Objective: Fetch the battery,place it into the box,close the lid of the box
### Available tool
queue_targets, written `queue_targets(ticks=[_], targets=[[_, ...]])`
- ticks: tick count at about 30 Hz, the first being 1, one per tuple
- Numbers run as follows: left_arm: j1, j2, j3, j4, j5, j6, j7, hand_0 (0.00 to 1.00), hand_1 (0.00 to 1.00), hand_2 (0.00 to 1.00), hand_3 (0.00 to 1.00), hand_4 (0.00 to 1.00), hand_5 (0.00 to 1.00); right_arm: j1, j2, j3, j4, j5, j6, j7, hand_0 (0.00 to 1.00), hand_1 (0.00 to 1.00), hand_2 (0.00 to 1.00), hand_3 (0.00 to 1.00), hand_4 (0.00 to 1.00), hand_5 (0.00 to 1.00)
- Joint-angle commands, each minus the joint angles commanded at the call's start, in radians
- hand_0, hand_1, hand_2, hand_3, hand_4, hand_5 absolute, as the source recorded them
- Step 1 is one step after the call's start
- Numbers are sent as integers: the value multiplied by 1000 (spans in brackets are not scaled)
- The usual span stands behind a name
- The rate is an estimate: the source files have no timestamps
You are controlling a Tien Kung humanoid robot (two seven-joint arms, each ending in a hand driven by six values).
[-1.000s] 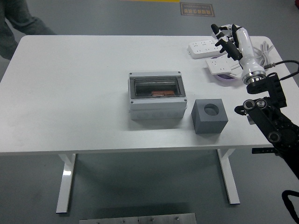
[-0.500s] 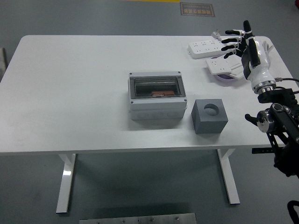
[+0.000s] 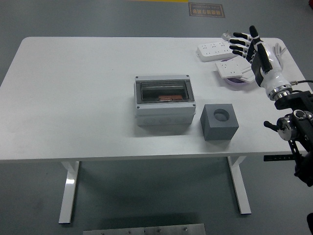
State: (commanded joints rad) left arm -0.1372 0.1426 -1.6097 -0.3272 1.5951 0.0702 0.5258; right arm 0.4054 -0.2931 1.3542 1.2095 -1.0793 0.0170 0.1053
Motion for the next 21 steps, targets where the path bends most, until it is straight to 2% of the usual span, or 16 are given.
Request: queue_targets(ticks=[1,15,21], targets=[[0,-1,0,0,0,0,0,498,667,523,511,273,2,-3,0,3,3,0,3,-5,998,998,998,998,998,998],[-2,-3,-2,1,8,1,-1,499,666,524,512,274,2,-17,-3,31,63,-12,44,-142,998,998,998,998,998,998],[-1,-4,-3,0,10,3,-1,500,667,525,513,274,2,-17,-1,30,67,11,37,-124,998,998,998,998,998,998]])
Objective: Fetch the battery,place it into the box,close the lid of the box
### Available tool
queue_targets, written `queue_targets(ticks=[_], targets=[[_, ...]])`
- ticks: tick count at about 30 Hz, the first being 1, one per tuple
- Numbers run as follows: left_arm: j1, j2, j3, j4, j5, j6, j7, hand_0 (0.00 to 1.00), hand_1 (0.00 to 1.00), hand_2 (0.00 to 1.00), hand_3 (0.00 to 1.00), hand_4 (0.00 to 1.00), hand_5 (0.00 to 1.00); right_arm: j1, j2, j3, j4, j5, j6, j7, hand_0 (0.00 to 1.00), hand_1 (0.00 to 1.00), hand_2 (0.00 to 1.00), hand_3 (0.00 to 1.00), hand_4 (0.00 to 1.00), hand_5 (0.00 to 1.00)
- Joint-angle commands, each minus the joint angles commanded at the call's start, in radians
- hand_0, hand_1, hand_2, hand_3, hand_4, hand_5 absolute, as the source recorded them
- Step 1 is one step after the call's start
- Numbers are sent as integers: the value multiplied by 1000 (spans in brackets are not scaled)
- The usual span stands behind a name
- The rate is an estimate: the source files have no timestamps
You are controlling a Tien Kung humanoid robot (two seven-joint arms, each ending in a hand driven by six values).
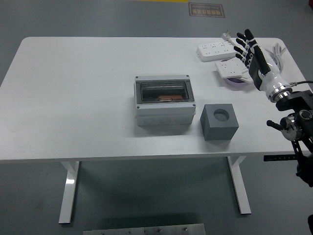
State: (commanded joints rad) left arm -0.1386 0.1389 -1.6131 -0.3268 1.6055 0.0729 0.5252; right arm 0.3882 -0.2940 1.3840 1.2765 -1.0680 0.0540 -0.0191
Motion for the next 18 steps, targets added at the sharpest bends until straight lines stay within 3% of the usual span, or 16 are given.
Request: queue_targets(ticks=[7,15,16,18], targets=[[0,-1,-1,0,0,4,0,500,668,524,513,273,2,1,-1,-7,-5,52,-41,69,998,998,983,998,998,998],[-1,0,-3,0,3,6,-2,501,669,525,513,271,2,2,-1,-7,-13,64,-49,82,998,987,964,990,998,998],[-1,0,-3,0,3,6,-2,500,668,524,512,264,2,3,-1,-7,-13,64,-49,82,998,951,931,958,742,960],[0,0,-3,0,3,6,-2,500,668,524,512,264,2,3,-1,-7,-14,63,-50,81,998,951,931,958,742,960]])
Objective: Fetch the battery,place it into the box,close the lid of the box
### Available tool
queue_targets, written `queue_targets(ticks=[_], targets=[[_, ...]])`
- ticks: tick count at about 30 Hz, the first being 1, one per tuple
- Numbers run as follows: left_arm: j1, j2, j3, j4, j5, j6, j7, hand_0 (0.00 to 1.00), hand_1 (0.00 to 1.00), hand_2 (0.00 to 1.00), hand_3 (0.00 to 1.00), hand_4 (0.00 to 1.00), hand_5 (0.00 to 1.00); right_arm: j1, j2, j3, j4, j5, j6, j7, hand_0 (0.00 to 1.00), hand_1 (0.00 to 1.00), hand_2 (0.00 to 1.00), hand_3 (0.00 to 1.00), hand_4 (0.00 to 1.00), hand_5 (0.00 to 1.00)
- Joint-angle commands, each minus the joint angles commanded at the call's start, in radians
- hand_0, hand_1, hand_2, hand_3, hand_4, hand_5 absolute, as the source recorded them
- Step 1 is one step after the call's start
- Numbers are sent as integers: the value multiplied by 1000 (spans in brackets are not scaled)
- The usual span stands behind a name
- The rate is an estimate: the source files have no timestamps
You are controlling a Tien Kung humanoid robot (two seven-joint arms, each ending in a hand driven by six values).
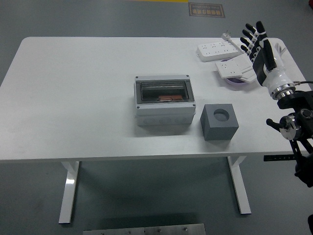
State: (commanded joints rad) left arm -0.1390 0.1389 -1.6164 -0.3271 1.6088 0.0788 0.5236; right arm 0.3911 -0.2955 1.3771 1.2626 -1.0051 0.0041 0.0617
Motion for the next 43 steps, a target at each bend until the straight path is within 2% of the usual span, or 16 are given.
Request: queue_targets(ticks=[3,4,21,22,34,43], targets=[[0,-1,0,0,0,0,-1,500,668,524,512,264,2,0,0,0,1,-3,-1,-2,998,951,931,958,742,960],[0,-1,0,0,0,0,-1,498,668,521,509,251,2,1,-1,1,1,-3,-1,-2,998,947,926,954,660,975],[-2,-1,-2,0,4,0,0,498,667,519,509,241,2,2,-3,11,10,-62,-31,4,998,948,925,952,636,959],[-2,-1,-2,0,5,0,0,497,666,519,511,232,2,2,-2,12,10,-66,-33,5,998,949,924,952,963,998],[0,-2,-2,1,8,-1,-1,495,661,518,511,215,2,-4,-3,27,17,-86,-33,16,998,947,924,952,998,998],[0,-1,-4,1,13,-1,-1,497,660,518,511,212,2,-8,-4,30,19,-120,8,18,998,949,928,954,998,998]])
